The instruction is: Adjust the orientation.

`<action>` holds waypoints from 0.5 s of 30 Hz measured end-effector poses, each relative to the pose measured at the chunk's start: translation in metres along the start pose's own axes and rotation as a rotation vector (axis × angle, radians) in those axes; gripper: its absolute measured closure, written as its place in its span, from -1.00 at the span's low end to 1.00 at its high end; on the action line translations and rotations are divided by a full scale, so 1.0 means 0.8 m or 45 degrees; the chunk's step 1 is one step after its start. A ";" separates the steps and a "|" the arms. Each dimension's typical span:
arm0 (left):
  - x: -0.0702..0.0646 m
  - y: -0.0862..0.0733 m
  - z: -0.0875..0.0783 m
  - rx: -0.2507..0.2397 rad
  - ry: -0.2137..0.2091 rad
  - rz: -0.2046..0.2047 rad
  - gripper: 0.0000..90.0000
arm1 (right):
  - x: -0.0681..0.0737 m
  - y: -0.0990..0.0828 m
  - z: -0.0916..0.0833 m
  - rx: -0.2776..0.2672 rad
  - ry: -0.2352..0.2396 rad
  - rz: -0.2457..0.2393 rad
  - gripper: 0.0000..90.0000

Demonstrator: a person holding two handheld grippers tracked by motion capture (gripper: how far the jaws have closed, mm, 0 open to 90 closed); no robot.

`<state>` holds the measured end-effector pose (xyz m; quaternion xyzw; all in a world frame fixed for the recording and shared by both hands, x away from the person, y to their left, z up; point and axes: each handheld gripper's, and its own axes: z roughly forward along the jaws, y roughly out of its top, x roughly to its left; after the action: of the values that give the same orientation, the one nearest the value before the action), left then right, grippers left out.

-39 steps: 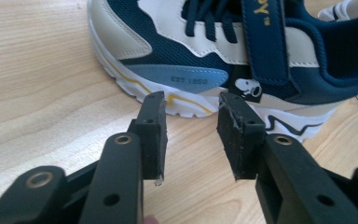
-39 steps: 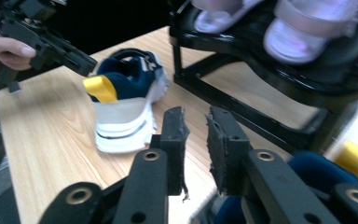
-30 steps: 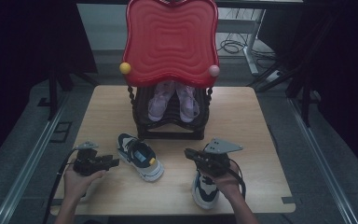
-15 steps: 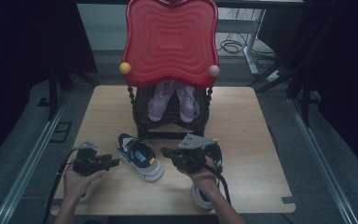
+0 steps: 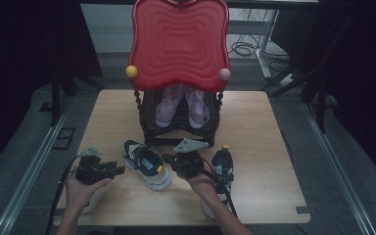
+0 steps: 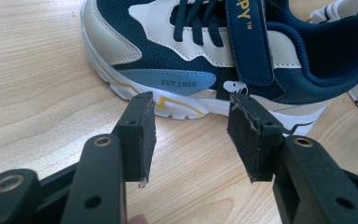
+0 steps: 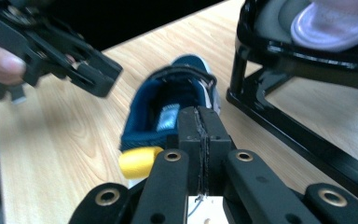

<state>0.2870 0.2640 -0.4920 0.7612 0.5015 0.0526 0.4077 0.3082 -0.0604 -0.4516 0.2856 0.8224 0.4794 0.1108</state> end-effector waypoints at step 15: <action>0.001 0.003 -0.022 -0.047 0.031 0.014 0.09 | 0.004 -0.013 0.028 0.146 -0.035 -0.045 0.97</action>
<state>0.2805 0.2745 -0.4789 0.7556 0.5014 0.0733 0.4151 0.3120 -0.0464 -0.4719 0.2833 0.8519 0.4254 0.1139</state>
